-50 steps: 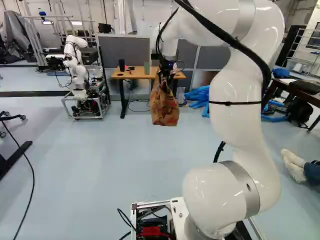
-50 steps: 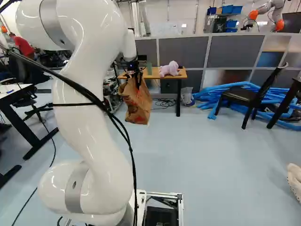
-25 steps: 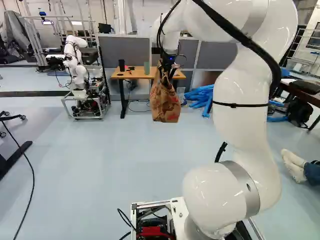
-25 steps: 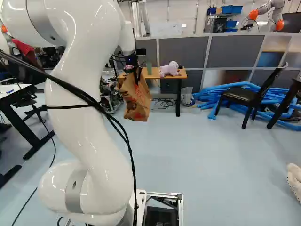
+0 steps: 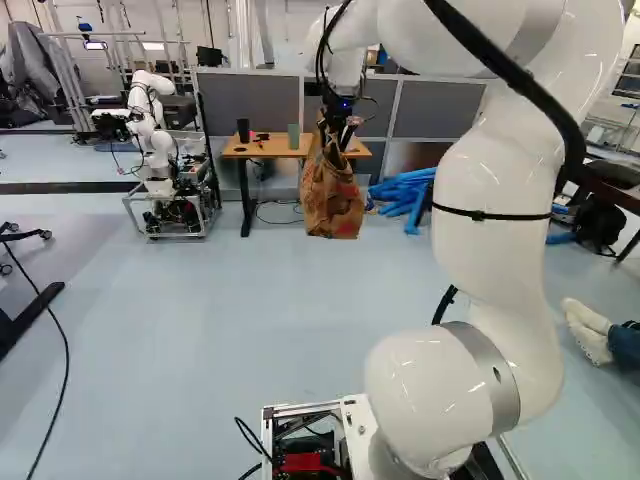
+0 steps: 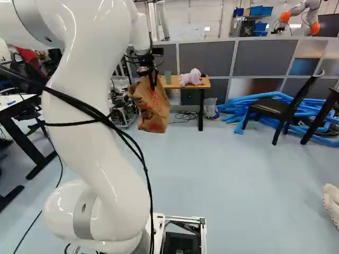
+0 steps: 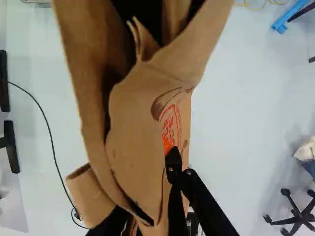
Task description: Pick up the bag on the ground and place it on the table
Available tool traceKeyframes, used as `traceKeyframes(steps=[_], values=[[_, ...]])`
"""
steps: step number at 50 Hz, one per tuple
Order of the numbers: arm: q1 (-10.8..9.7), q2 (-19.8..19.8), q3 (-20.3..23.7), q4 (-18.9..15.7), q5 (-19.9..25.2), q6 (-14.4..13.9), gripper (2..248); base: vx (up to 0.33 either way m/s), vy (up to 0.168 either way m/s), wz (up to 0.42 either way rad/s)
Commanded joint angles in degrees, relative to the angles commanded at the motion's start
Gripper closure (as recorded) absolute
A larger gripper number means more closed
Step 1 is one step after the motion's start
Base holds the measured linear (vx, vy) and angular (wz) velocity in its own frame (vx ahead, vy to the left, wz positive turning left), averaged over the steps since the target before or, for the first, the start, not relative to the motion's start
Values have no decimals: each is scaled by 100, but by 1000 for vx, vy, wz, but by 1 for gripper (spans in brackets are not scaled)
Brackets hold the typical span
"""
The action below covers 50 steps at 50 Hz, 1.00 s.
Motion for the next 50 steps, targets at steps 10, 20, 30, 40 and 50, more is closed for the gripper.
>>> traceKeyframes(steps=[10,20,30,40,50], values=[[0,128,-18,0,-144,0,229,0,0,0],[0,254,-41,0,-315,0,229,0,0,0],[0,375,-72,0,-496,0,229,0,0,0],[-1,483,-120,0,-677,0,229,0,0,0],[-2,586,-178,0,-859,0,229,0,0,0]])
